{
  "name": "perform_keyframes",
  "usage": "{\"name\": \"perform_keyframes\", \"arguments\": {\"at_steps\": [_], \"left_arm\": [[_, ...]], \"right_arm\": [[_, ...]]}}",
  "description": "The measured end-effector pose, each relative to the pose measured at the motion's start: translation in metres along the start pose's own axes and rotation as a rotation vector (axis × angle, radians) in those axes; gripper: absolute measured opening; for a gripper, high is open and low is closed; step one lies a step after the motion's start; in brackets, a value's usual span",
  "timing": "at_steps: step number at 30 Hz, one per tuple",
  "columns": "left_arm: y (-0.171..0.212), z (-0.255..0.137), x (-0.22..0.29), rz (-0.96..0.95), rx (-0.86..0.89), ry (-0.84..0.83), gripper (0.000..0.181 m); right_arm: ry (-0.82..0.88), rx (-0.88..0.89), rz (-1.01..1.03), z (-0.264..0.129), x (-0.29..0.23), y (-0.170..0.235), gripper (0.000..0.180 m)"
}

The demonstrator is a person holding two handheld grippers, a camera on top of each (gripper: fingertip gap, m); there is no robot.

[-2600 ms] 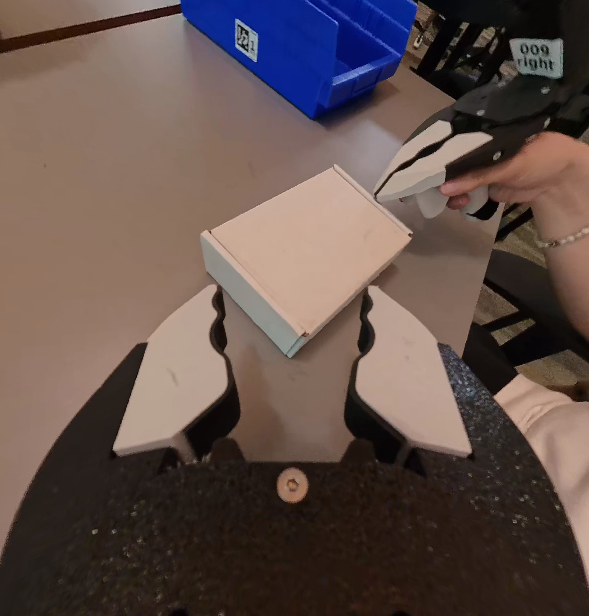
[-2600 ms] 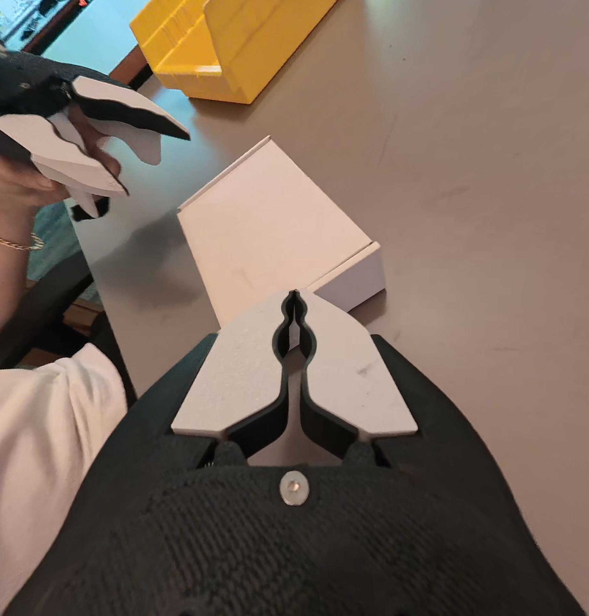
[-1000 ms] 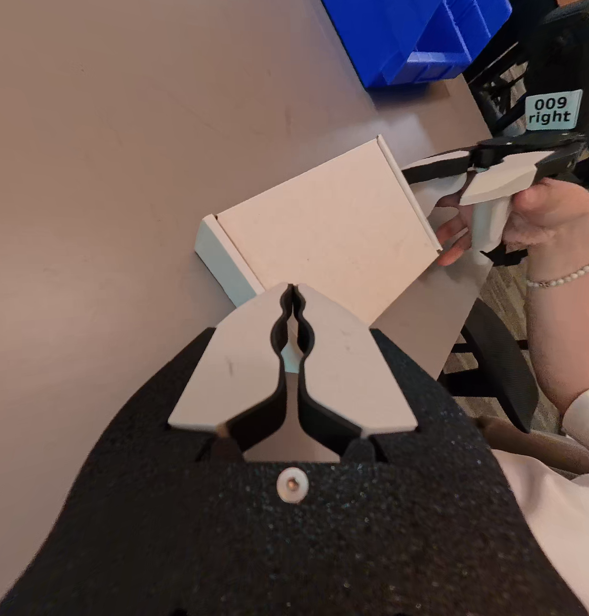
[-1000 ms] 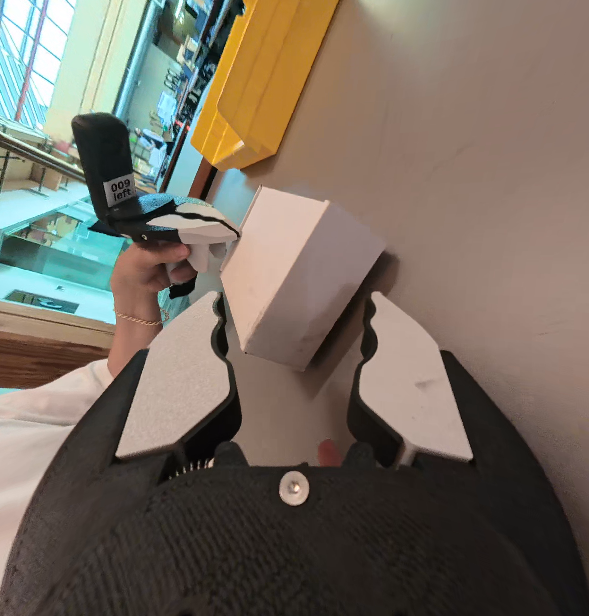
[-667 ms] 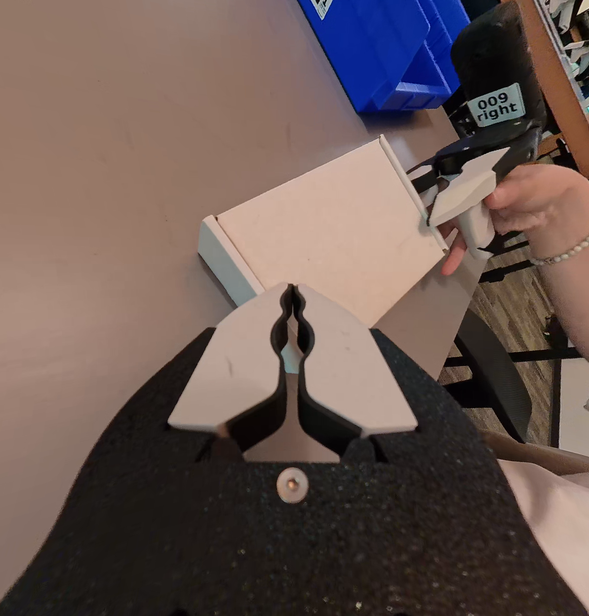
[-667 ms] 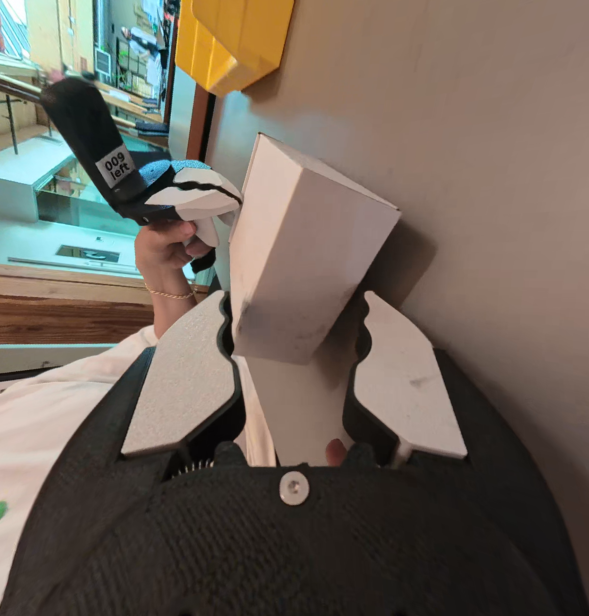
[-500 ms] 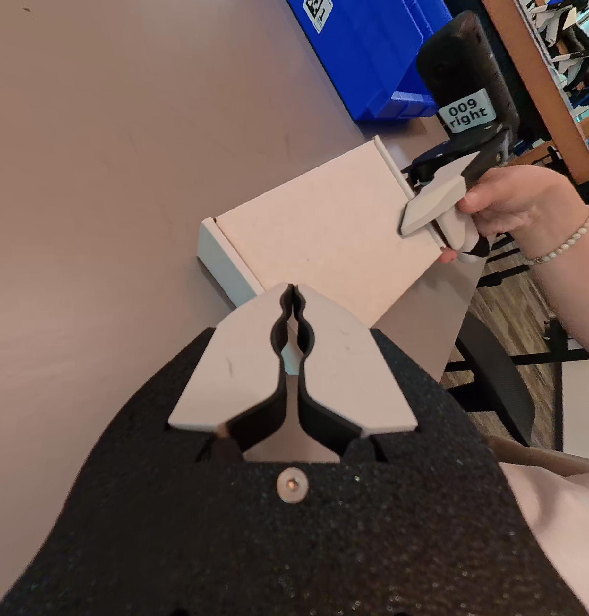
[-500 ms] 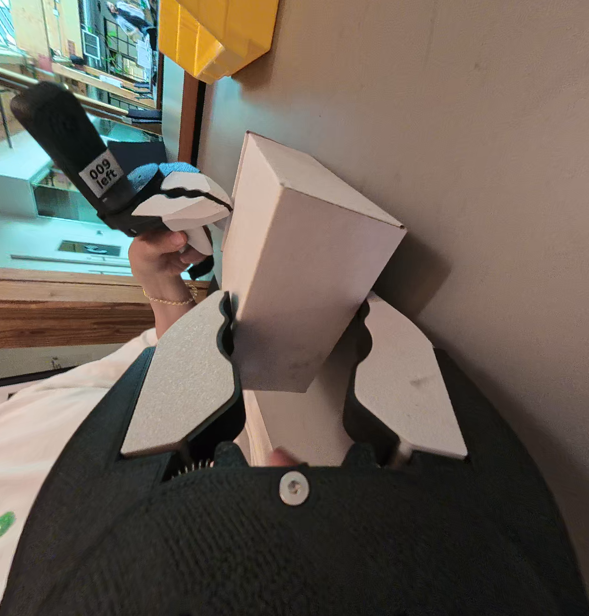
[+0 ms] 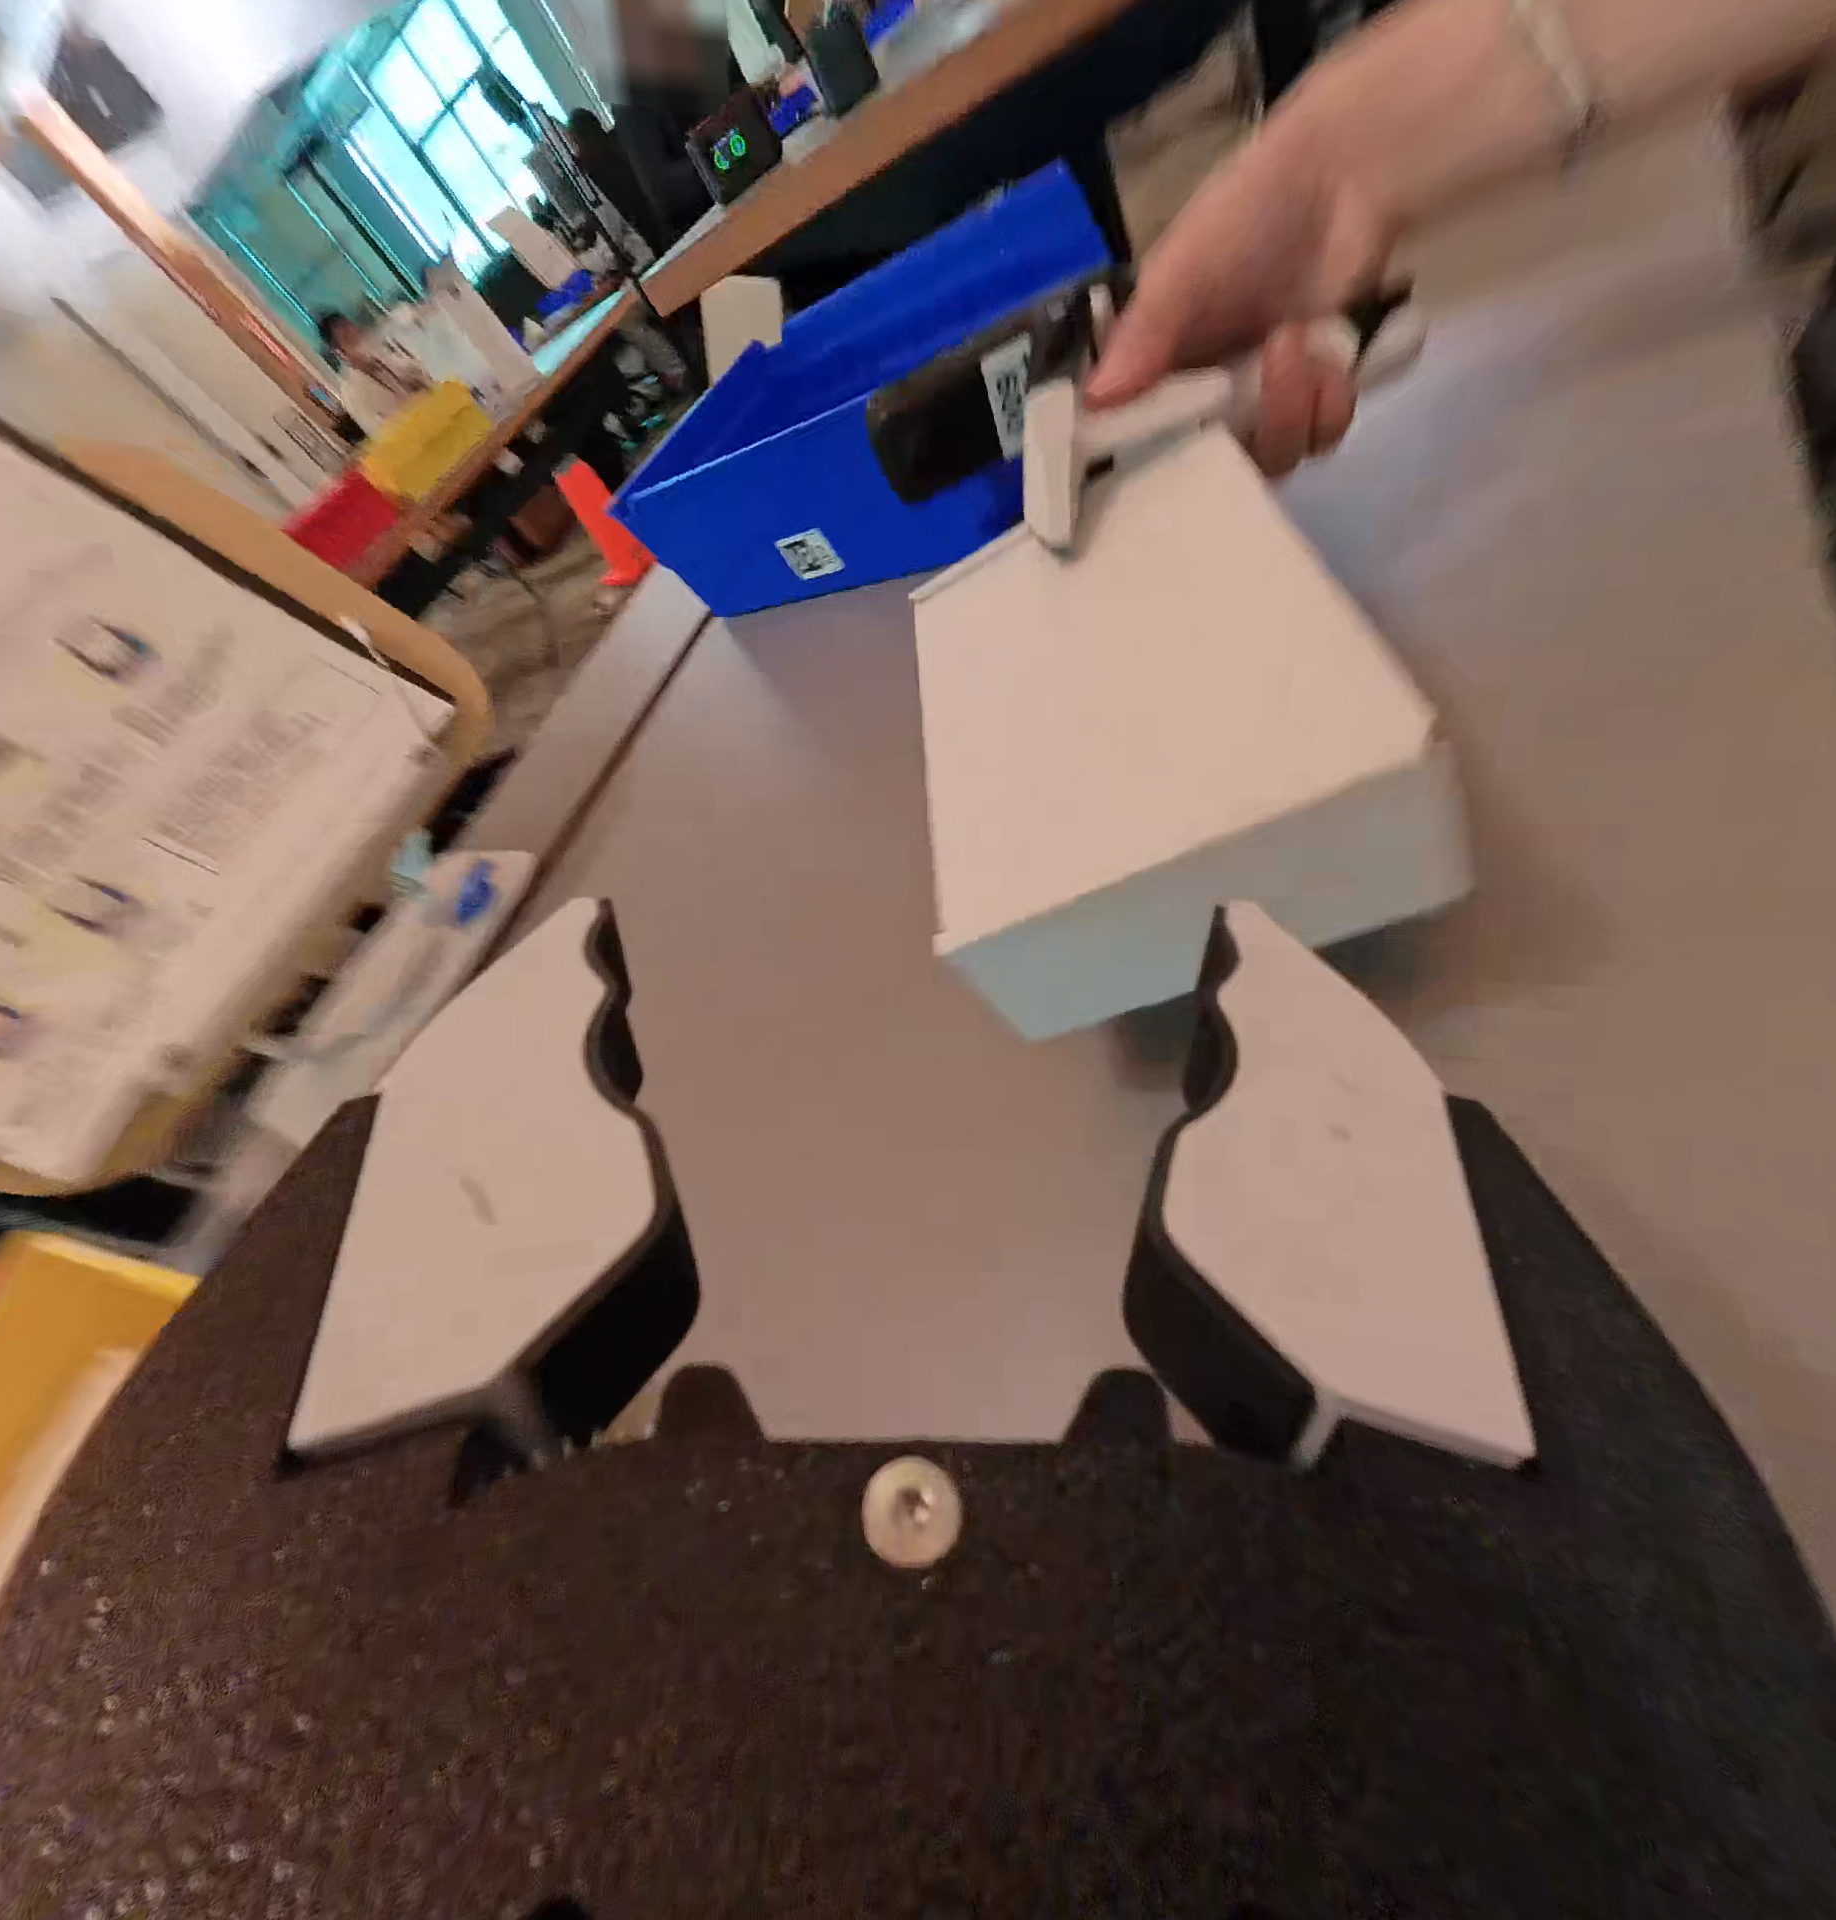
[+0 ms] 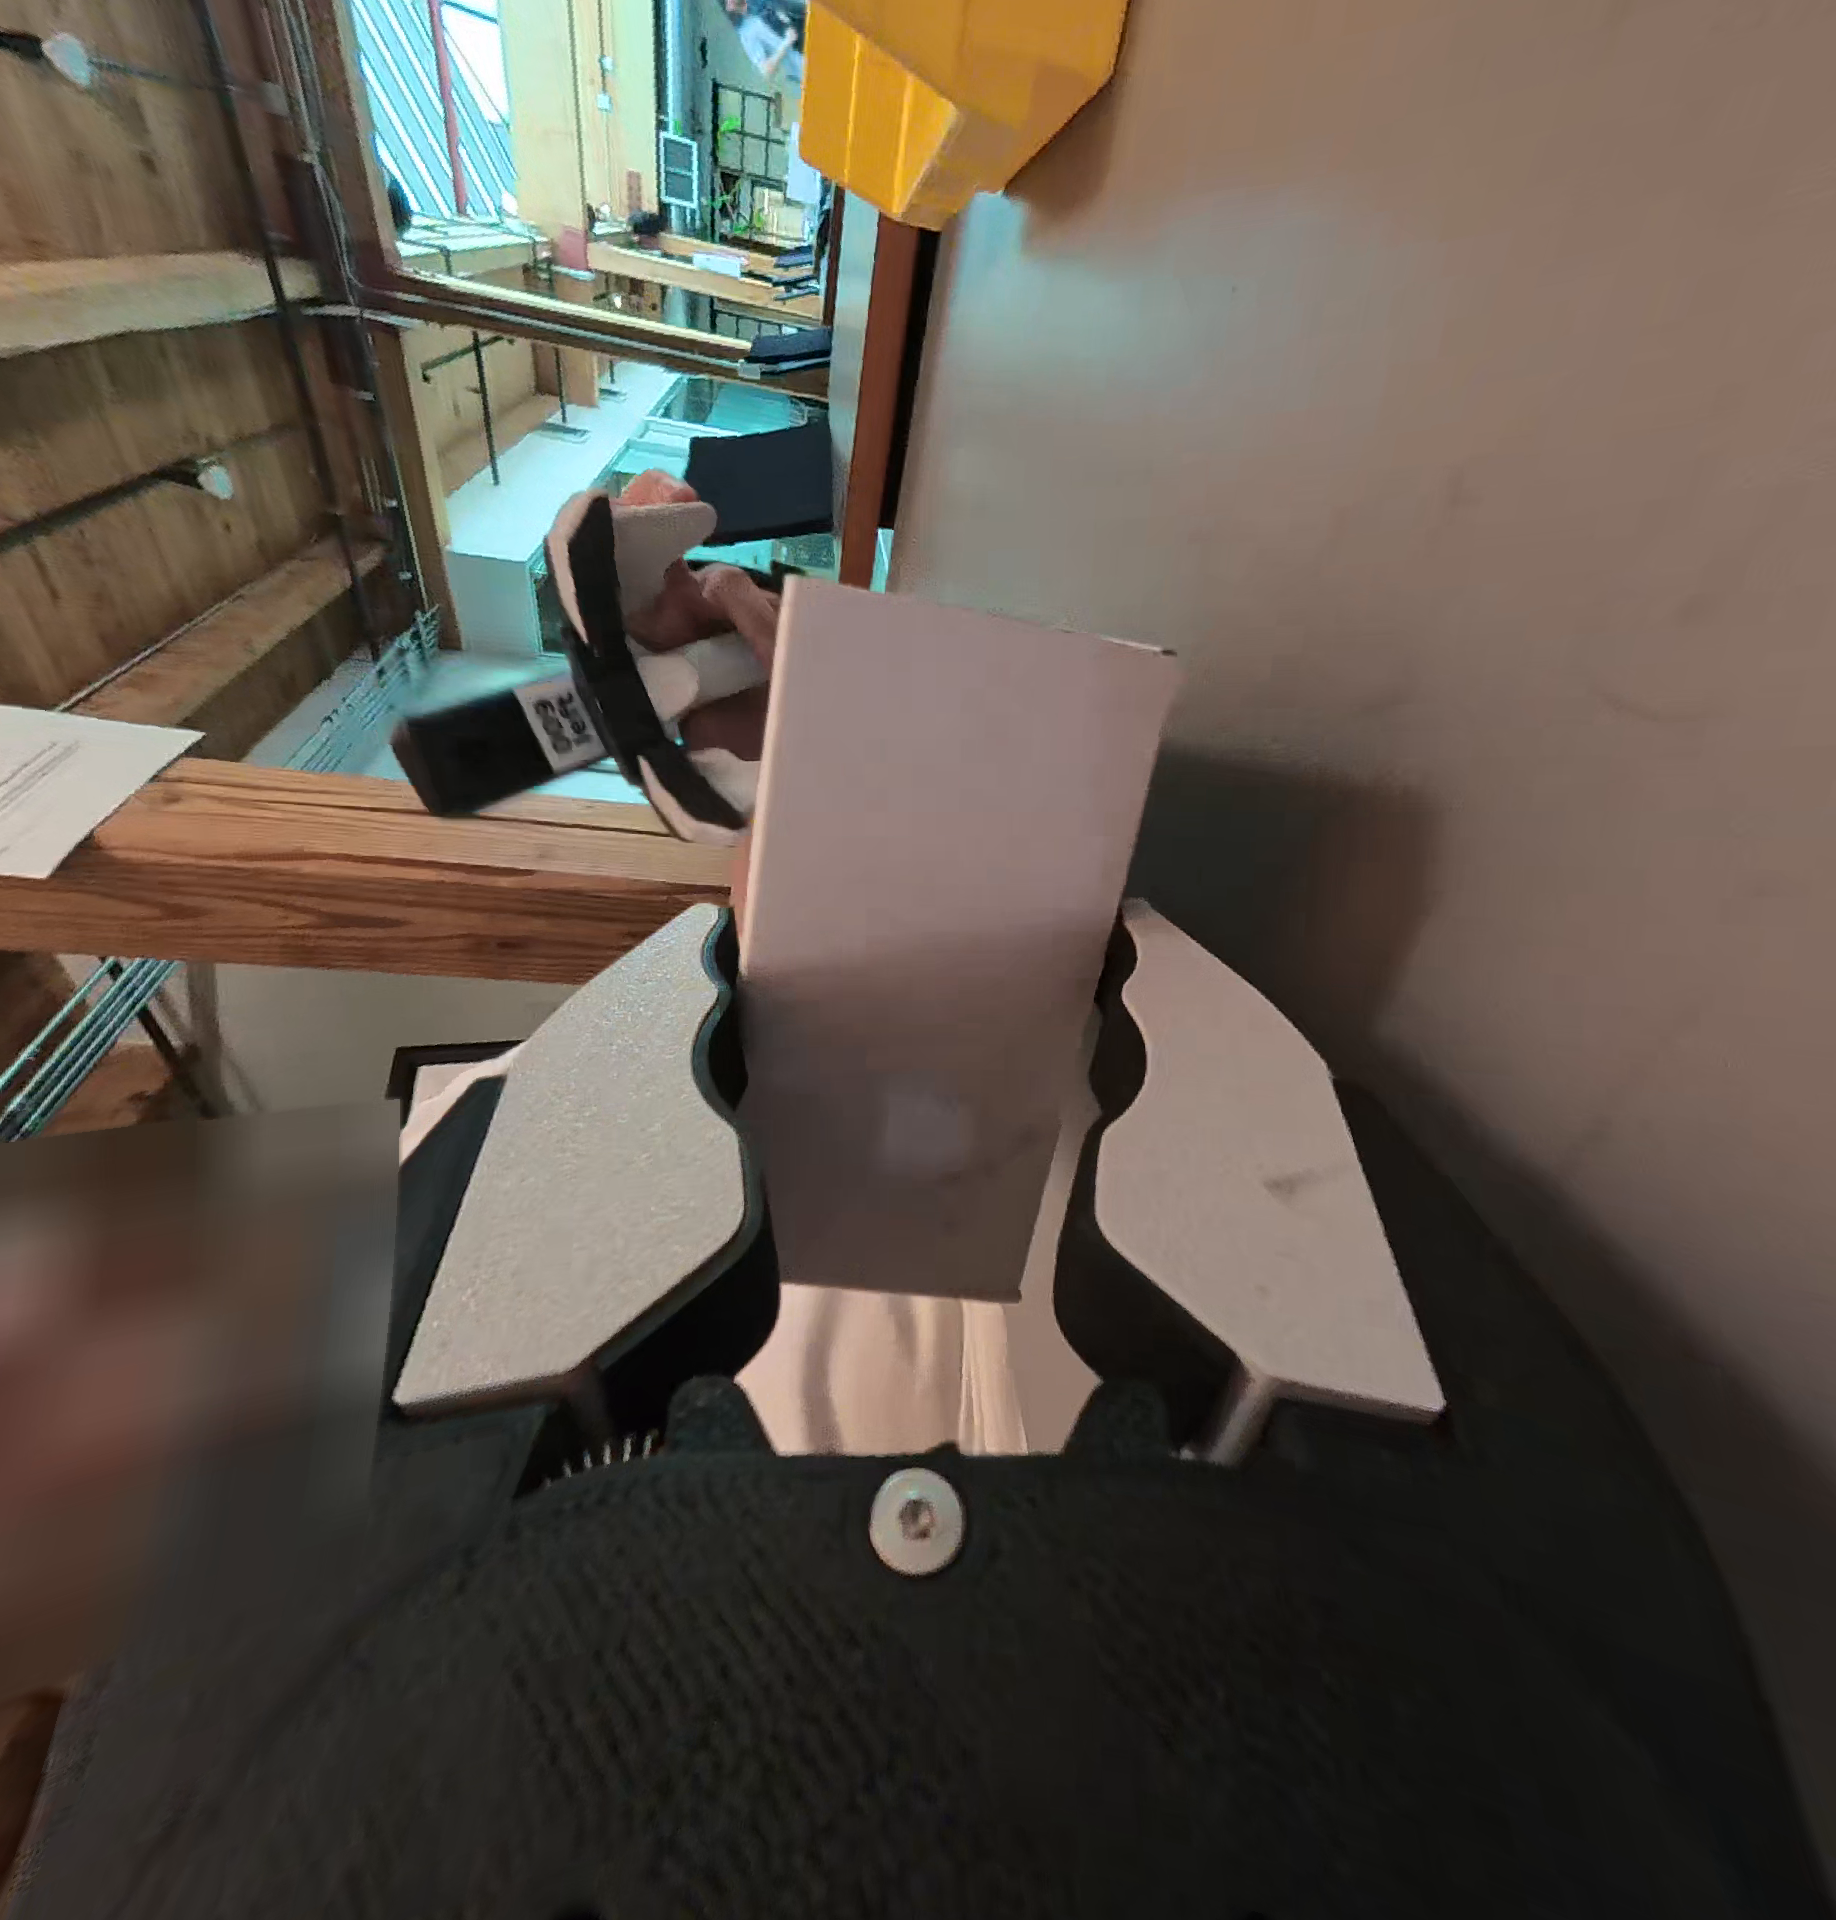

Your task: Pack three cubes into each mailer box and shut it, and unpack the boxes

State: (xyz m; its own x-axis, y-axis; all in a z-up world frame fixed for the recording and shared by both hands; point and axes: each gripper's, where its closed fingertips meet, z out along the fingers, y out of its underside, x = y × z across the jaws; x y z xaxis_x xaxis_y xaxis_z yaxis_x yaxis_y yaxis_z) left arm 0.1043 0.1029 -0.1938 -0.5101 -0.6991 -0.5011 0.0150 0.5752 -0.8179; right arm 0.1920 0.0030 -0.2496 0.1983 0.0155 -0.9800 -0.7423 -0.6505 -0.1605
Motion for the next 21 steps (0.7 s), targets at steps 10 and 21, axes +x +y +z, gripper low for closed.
{"name": "perform_keyframes", "arguments": {"at_steps": [10,21], "left_arm": [[-0.009,0.03,0.078,0.875,-0.027,-0.2,0.104],[-0.026,0.054,0.063,0.85,-0.077,-0.318,0.076]], "right_arm": [[-0.054,-0.028,0.019,0.007,-0.019,0.001,0.066],[-0.065,-0.026,-0.098,0.004,-0.038,0.005,0.071]]}}
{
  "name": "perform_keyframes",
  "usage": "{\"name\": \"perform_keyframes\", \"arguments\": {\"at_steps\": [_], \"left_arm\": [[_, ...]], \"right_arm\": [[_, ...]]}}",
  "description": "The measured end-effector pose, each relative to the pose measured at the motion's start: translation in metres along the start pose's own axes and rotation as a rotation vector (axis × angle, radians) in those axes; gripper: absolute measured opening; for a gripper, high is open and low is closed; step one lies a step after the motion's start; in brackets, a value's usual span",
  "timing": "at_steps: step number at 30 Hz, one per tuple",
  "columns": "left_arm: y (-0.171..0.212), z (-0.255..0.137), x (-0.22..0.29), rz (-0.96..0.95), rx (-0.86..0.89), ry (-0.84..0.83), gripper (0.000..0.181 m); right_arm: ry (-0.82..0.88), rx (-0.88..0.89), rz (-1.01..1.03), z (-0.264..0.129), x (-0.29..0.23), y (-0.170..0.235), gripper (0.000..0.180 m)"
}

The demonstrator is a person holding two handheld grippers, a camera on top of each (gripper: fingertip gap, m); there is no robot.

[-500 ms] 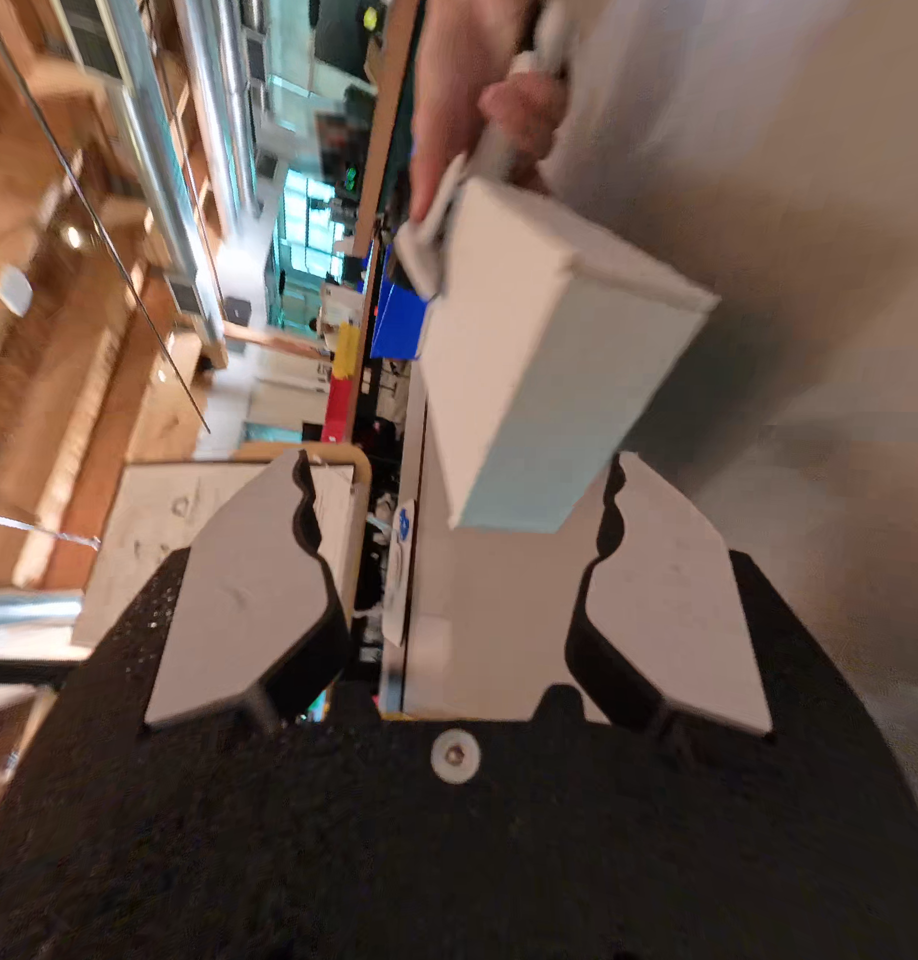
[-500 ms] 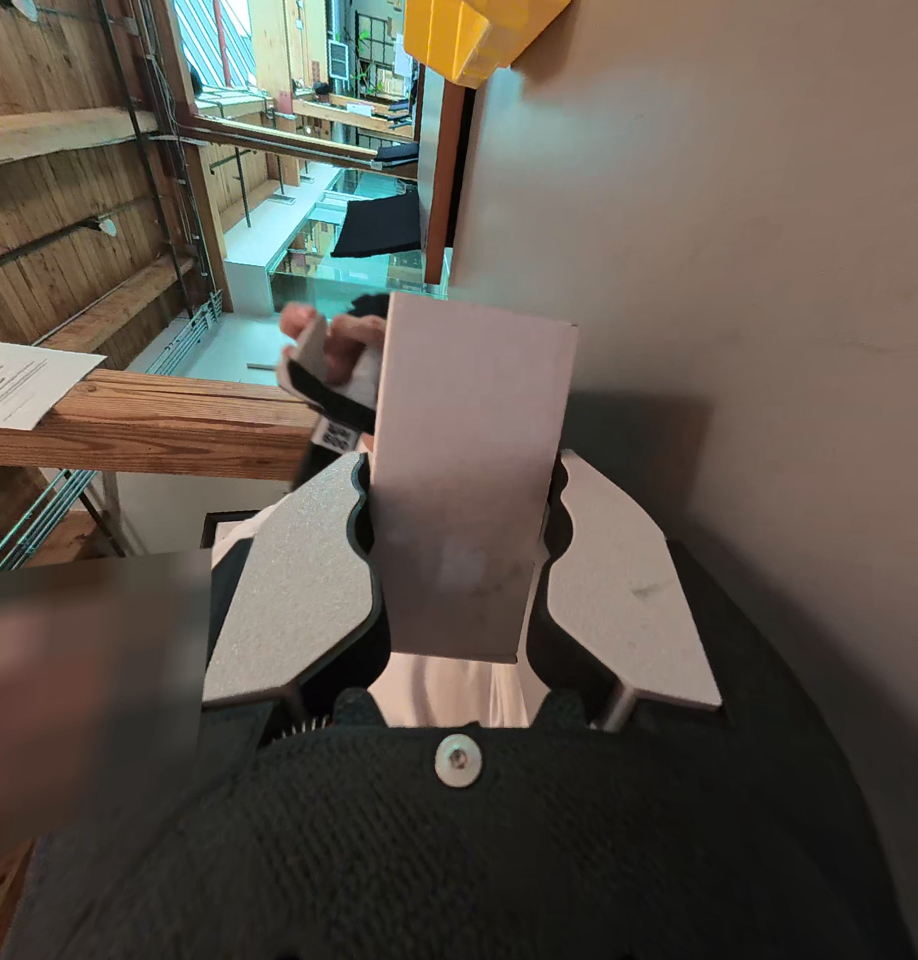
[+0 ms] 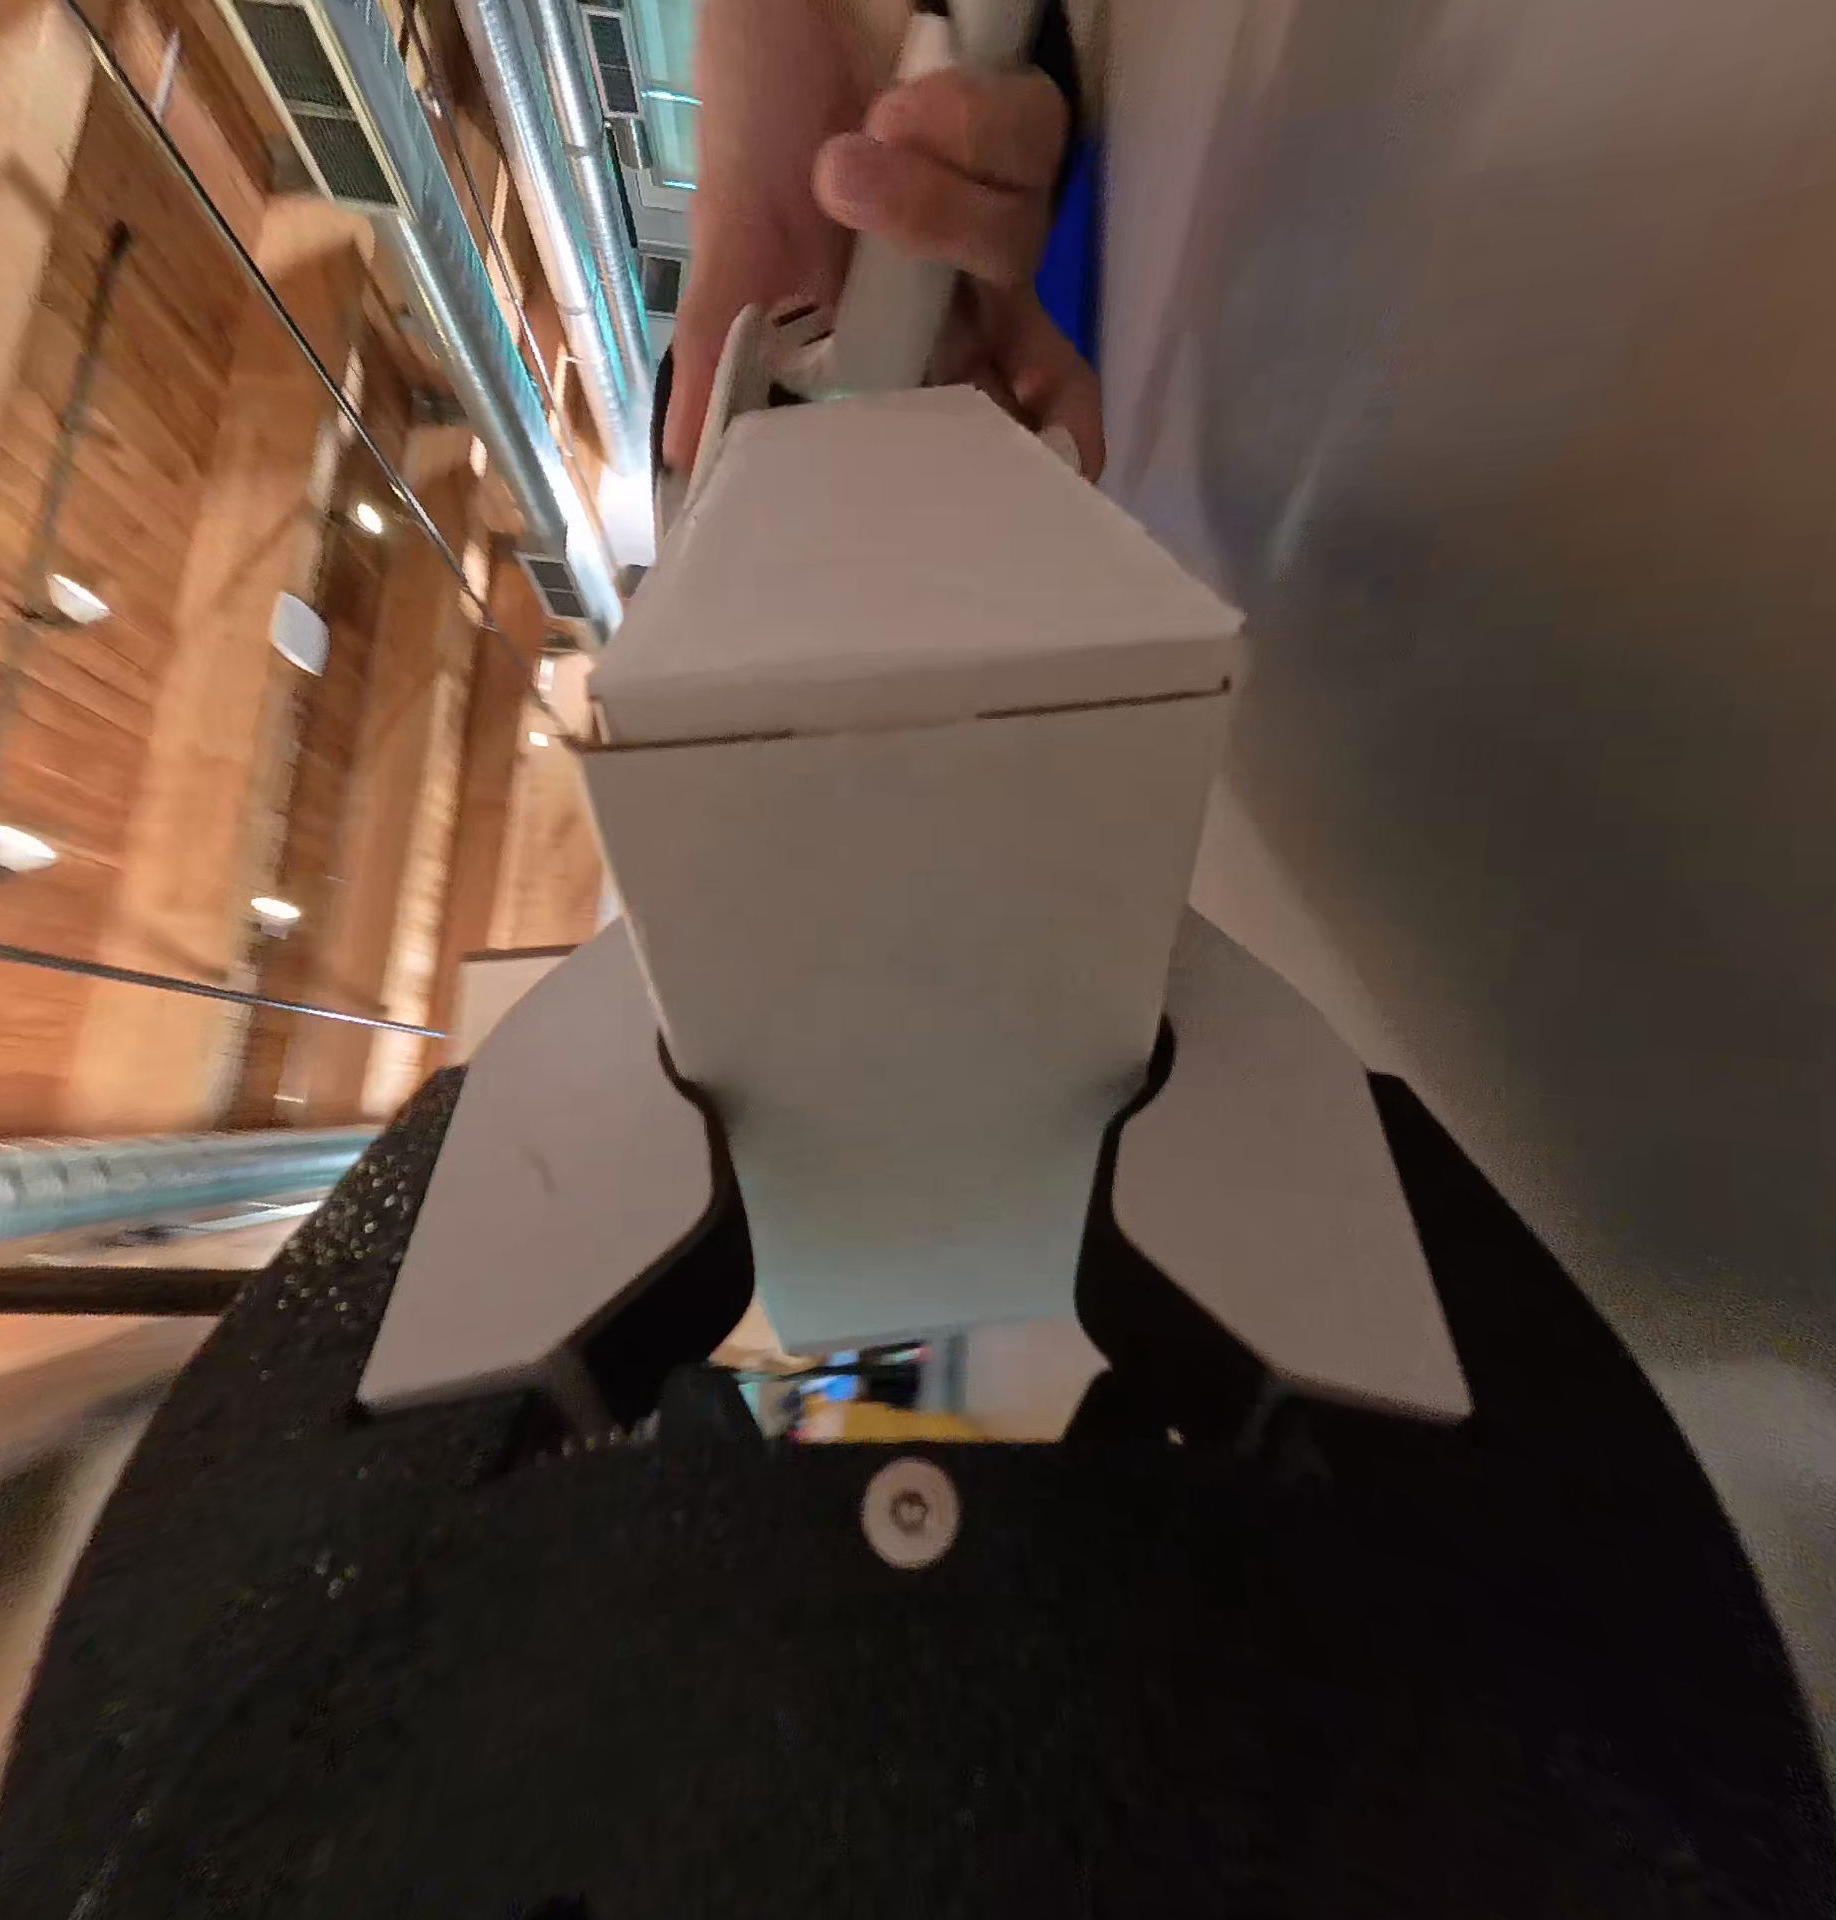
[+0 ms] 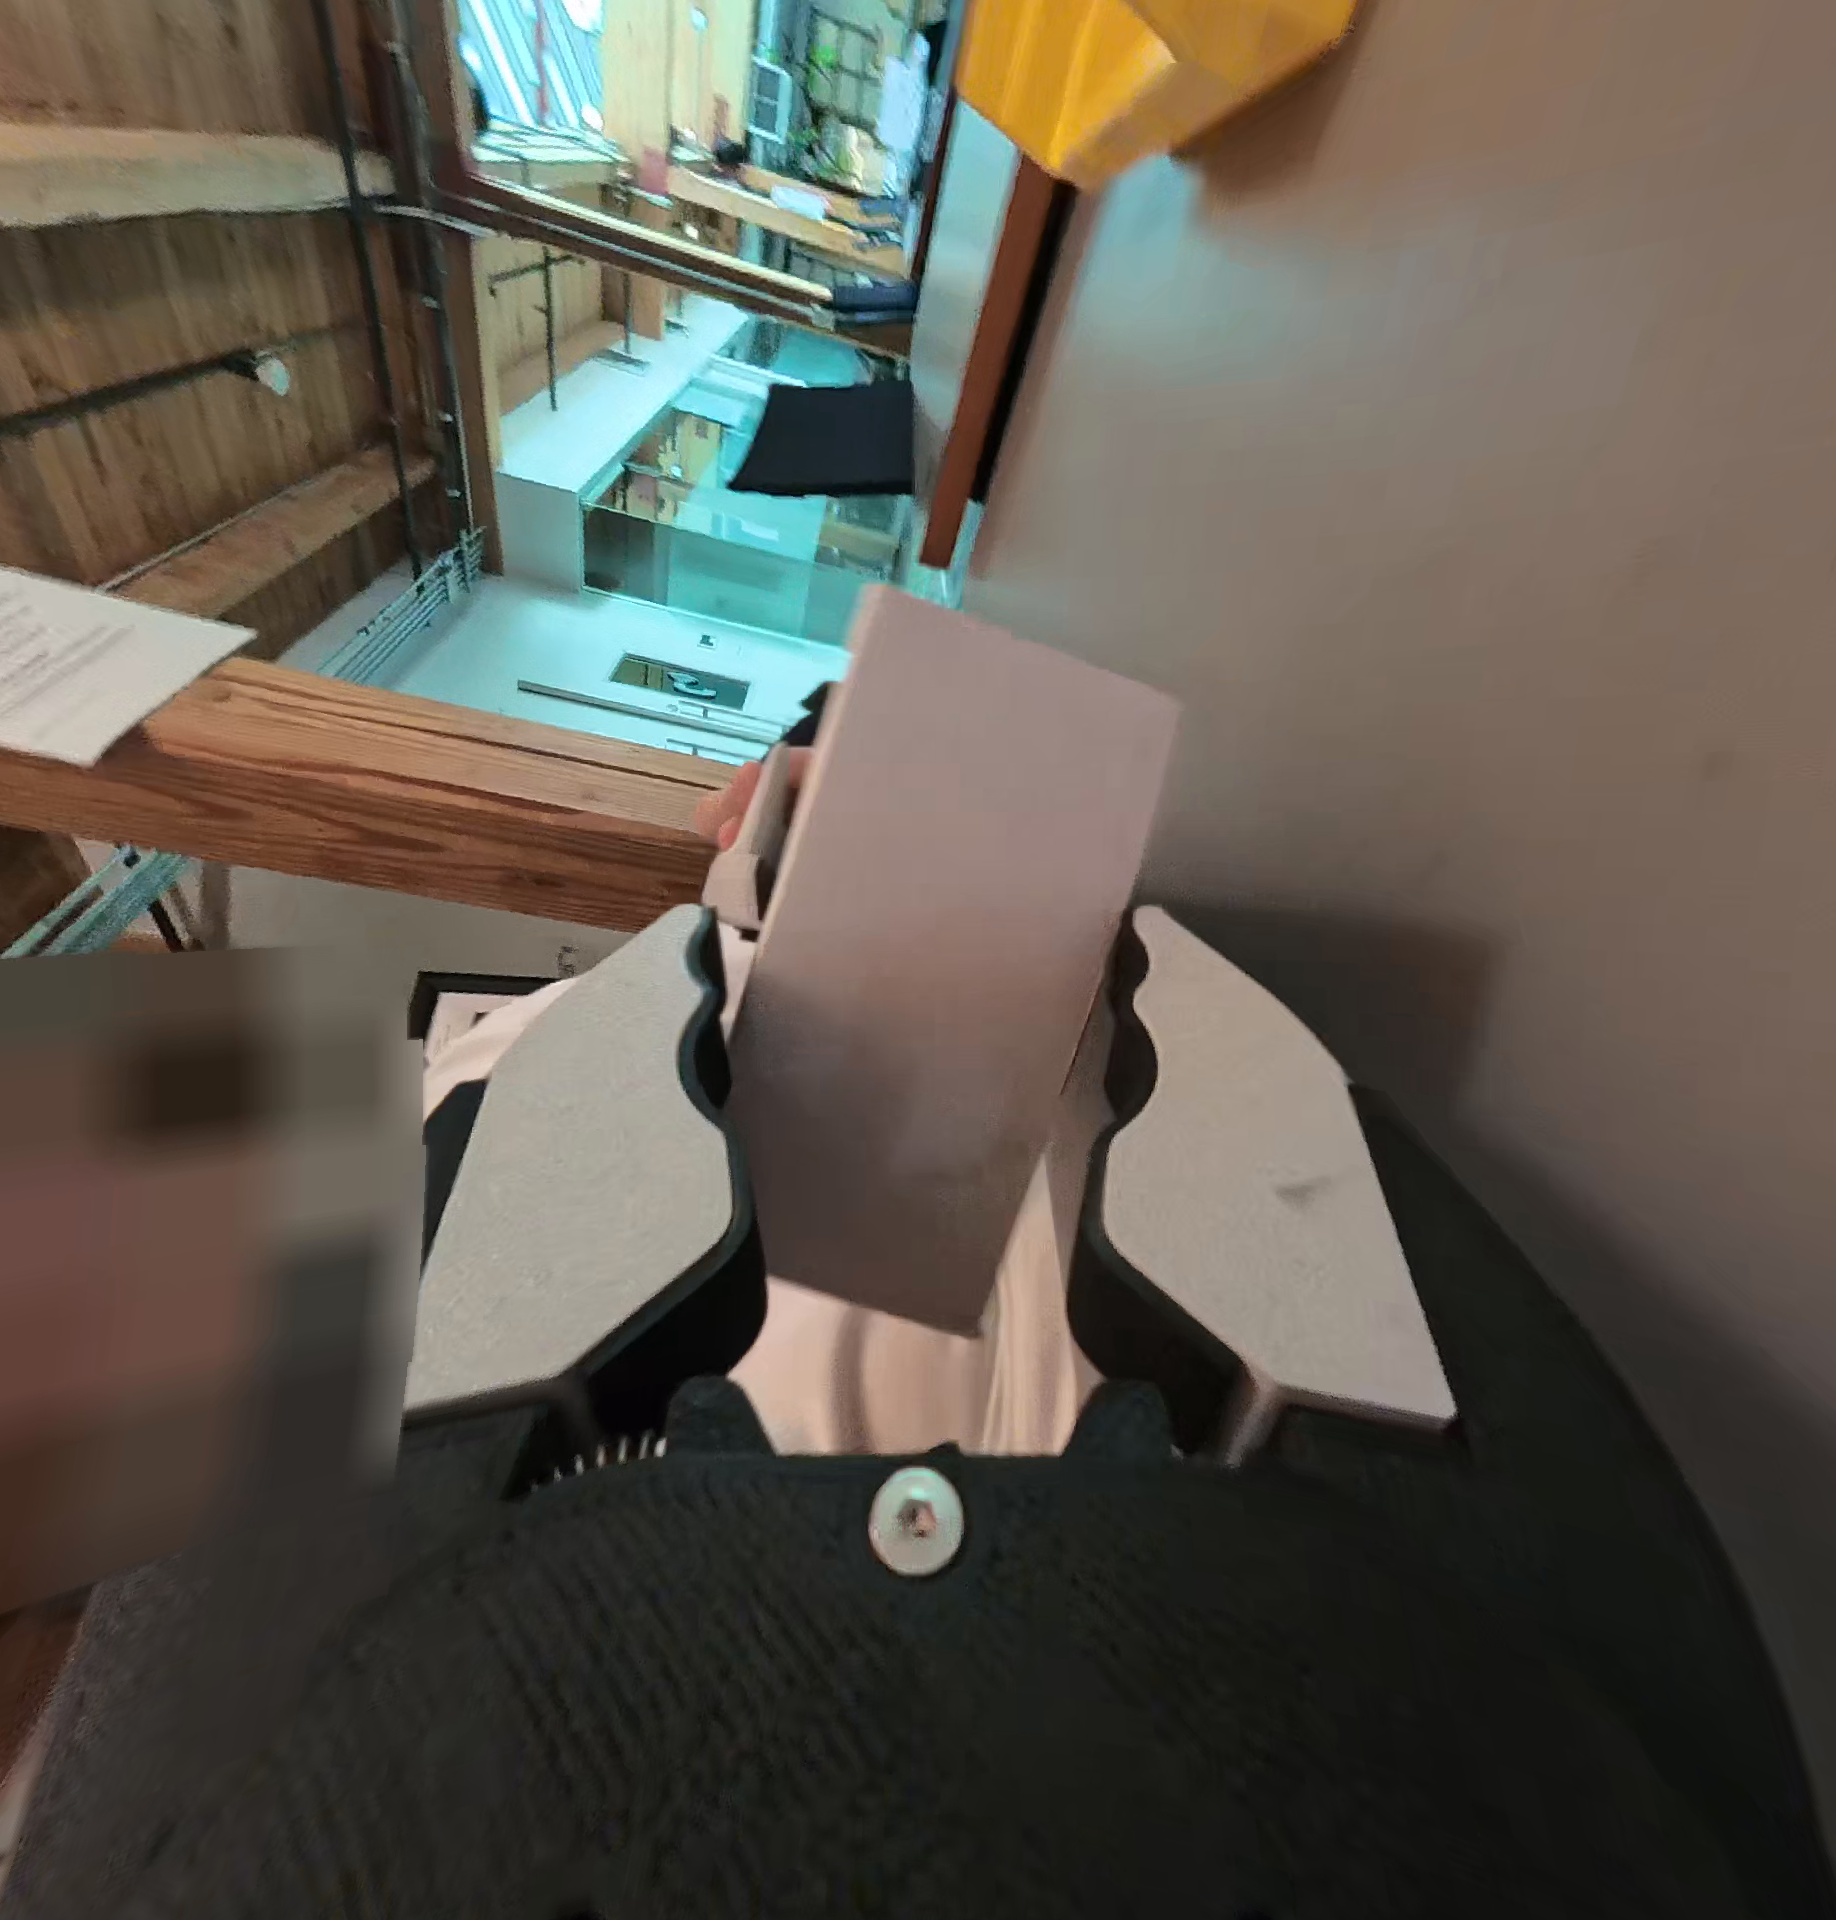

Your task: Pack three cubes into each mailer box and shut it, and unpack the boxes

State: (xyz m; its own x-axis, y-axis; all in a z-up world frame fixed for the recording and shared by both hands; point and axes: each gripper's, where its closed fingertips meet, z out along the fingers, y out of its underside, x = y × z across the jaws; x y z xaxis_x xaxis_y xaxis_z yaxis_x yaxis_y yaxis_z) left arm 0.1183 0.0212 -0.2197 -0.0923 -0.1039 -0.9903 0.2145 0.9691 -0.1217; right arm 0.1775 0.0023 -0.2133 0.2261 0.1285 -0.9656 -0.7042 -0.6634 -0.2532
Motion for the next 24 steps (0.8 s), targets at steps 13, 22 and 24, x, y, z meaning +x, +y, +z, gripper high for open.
{"name": "perform_keyframes", "arguments": {"at_steps": [13,22,24], "left_arm": [[0.03,0.009,0.011,-1.186,0.279,0.699,0.076],[0.057,0.015,0.061,-1.122,0.054,0.877,0.075],[0.06,0.015,0.064,-1.11,0.038,0.891,0.075]], "right_arm": [[0.437,0.351,-1.007,-0.056,-0.033,-0.005,0.101],[0.529,0.251,-1.138,-0.025,0.0,-0.008,0.104],[0.528,0.21,-1.153,-0.019,0.009,-0.01,0.105]]}}
